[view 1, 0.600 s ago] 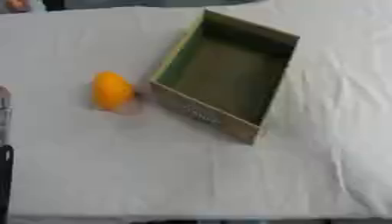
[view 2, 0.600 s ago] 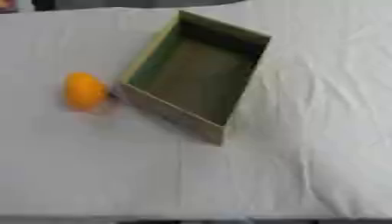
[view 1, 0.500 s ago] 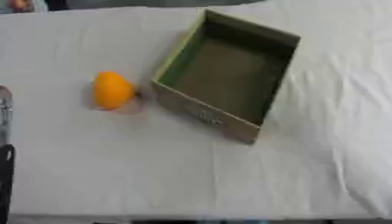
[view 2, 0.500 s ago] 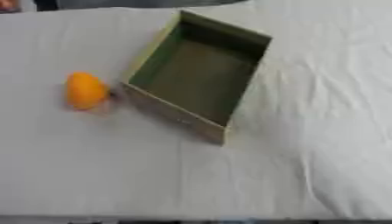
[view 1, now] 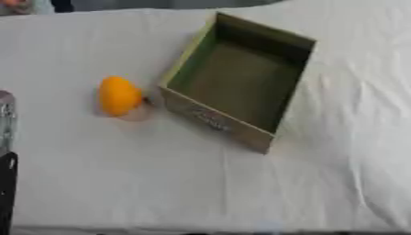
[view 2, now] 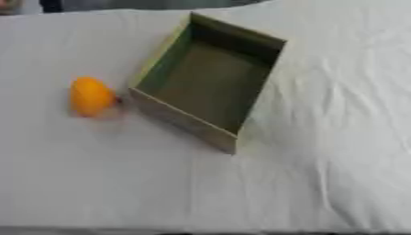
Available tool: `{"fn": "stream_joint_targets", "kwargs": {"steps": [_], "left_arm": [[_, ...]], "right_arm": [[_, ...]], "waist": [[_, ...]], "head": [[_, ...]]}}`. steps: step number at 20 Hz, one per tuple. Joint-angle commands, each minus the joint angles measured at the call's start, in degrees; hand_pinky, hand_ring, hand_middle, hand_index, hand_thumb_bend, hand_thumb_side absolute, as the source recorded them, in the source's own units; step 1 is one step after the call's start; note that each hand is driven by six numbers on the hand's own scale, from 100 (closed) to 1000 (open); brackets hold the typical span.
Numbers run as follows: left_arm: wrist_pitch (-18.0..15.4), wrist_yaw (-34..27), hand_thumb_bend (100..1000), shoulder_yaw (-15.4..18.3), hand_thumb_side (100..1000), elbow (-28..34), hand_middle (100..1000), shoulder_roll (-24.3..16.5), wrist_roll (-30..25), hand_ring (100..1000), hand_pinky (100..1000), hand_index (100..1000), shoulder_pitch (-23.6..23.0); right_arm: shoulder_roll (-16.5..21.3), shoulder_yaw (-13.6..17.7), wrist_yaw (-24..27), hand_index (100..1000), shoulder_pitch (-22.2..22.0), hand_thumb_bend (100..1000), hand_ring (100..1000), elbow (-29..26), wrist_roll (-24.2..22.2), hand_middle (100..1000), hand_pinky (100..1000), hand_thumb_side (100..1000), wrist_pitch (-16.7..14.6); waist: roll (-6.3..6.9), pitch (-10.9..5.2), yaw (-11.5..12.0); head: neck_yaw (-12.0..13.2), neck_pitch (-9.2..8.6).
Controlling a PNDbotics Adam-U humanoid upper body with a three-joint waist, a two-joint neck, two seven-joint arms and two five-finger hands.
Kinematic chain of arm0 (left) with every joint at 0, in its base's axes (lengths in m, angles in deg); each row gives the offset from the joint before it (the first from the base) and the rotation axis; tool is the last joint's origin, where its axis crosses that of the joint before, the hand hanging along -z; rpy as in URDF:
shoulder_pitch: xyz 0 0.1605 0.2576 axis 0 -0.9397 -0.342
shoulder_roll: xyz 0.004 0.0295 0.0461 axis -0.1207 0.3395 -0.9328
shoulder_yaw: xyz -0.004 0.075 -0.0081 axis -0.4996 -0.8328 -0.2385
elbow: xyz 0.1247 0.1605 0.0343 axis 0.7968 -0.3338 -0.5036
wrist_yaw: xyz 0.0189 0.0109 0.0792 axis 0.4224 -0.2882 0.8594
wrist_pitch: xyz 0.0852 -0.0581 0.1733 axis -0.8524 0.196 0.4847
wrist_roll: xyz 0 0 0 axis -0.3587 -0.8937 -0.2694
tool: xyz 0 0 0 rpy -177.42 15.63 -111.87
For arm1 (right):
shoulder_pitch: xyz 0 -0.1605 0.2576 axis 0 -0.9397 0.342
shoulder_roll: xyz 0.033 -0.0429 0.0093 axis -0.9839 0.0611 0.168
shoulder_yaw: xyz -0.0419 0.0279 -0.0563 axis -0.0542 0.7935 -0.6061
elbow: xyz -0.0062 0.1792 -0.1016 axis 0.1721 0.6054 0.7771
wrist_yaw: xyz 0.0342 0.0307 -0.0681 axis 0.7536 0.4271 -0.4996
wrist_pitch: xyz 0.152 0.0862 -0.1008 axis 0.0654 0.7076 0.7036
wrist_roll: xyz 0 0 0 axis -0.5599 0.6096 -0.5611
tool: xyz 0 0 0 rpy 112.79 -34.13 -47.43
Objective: Pick up objects on the table and place them in the box.
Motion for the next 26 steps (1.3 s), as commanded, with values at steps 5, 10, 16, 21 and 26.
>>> {"fn": "stream_joint_targets", "kwargs": {"steps": [5, 10, 16, 21, 26], "left_arm": [[9.46, 6.29, 136, 0.17, 933, 1.04, 569, -3.72, -4.33, 601, 647, 846, 0.78], [19.40, 20.61, 178, -1.21, 916, 0.38, 576, -8.53, -15.31, 607, 657, 847, 3.86], [24.32, 36.51, 261, -3.96, 894, -1.35, 614, -13.56, -30.18, 654, 698, 826, 8.96], [22.96, 44.39, 276, -6.98, 911, -4.17, 701, -16.05, -44.85, 743, 775, 913, 12.75], [20.97, 48.34, 551, -10.38, 994, -7.91, 709, -17.07, -55.55, 765, 793, 892, 17.35]], "right_arm": [[1.37, 0.26, -0.46, 891, 0.37, 100, 833, -0.83, -0.02, 808, 764, 586, 0.22], [1.48, 0.13, -0.47, 891, 0.25, 100, 833, -0.83, -0.14, 808, 764, 587, 0.25], [1.58, -0.05, -0.44, 892, 0.17, 100, 833, -0.83, -0.35, 808, 764, 588, 0.27], [1.76, -0.20, -0.41, 892, 0.20, 100, 833, -0.83, -0.53, 808, 764, 590, 0.24], [1.87, -0.46, -0.30, 892, 0.19, 100, 833, -0.83, -0.79, 808, 764, 591, 0.23]], "waist": [[-0.02, -0.80, -0.10], [0.12, -0.95, -0.20], [0.26, -1.09, -0.32], [0.32, -1.17, -0.54], [0.44, -1.35, -0.69]], "head": [[-0.05, -1.16], [-0.17, -1.05], [-0.17, -0.86], [-0.30, -0.70], [-0.63, -0.46]]}}
